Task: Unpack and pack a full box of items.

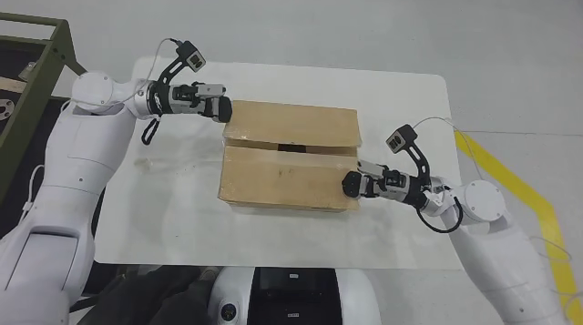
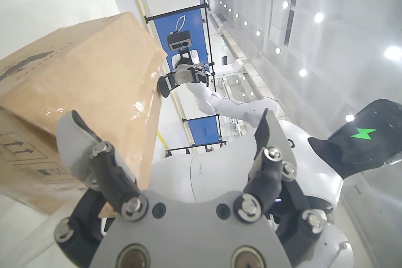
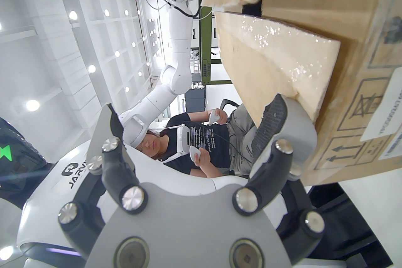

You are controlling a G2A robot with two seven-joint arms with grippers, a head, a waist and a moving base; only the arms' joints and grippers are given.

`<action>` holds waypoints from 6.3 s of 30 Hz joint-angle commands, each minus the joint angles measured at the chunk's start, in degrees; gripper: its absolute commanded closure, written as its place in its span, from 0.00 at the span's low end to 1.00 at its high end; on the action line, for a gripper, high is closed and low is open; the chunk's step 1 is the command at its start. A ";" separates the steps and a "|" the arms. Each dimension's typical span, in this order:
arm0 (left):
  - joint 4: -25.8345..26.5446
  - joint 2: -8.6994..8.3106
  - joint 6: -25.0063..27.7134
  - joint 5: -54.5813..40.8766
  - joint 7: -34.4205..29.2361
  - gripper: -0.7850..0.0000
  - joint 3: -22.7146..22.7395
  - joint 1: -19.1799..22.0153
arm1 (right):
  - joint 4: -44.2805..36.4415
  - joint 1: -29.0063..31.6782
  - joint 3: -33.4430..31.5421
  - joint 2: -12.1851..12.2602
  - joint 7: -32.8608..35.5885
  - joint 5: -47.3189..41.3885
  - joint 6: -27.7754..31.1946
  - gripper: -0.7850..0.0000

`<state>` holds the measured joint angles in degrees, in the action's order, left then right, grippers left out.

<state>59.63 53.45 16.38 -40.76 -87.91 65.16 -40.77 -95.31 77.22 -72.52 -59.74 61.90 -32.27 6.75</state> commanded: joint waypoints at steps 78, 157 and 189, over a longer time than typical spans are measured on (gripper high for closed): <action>-7.08 -6.14 -0.59 -6.42 0.50 0.00 14.83 -4.02 | 3.09 -8.40 0.91 -0.12 -8.51 7.16 -12.68 0.00; 42.35 -3.07 9.92 3.01 55.26 0.00 32.04 -67.95 | 3.09 -8.40 0.91 -0.12 -8.51 7.16 -12.68 0.00; 35.09 2.18 14.80 1.26 68.50 0.00 17.16 -54.17 | 3.09 -8.40 0.91 -0.12 -8.51 7.16 -12.68 0.00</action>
<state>94.48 55.51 30.61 -39.12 -19.56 82.26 -94.83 -92.22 68.82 -71.61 -59.87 53.39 -25.11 -5.94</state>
